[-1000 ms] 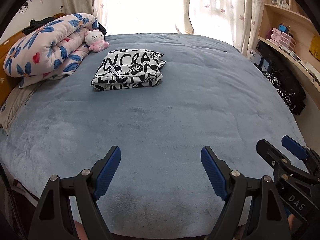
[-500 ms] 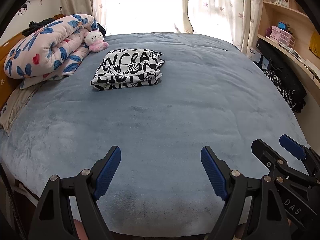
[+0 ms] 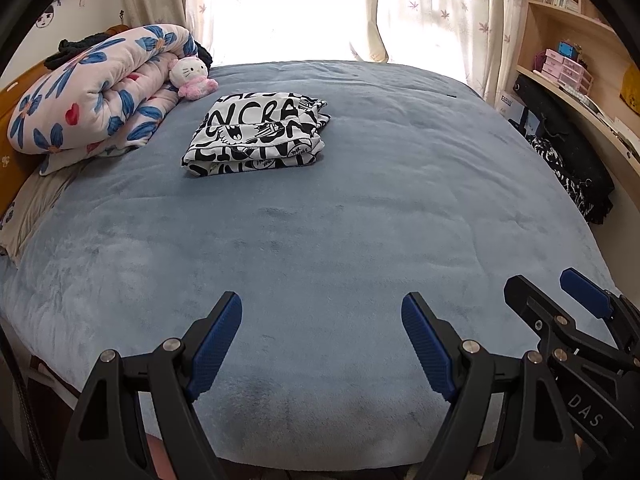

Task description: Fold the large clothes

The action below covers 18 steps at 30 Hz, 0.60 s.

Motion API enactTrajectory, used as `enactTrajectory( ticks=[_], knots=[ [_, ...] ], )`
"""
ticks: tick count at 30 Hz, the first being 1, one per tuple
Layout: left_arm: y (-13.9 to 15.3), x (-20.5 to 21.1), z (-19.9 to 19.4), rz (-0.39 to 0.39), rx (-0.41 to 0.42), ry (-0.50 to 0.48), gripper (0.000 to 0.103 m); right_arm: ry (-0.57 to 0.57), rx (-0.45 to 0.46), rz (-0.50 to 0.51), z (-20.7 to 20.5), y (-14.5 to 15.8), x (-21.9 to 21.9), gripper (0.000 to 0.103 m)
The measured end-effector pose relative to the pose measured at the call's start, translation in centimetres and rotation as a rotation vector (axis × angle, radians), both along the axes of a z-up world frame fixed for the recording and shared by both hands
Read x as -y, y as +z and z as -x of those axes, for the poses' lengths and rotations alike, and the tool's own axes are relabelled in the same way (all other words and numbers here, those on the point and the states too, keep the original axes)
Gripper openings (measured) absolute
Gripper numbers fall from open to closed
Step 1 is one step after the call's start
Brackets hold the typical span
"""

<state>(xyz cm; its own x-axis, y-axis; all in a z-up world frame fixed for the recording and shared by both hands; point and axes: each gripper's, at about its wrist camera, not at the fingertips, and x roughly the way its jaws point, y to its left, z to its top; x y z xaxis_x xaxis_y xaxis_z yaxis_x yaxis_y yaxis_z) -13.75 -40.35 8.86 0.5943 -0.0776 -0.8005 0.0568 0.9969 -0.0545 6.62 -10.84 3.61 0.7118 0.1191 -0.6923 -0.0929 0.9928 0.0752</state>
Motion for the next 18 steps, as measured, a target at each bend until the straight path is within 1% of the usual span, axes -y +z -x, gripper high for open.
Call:
enactTrajectory(
  ticks=[18],
  knots=[
    [-0.22,0.06,-0.16,0.003,-0.013,0.002,0.081,0.002,0.001,-0.003,0.02,0.1,0.08,0.078]
  ],
)
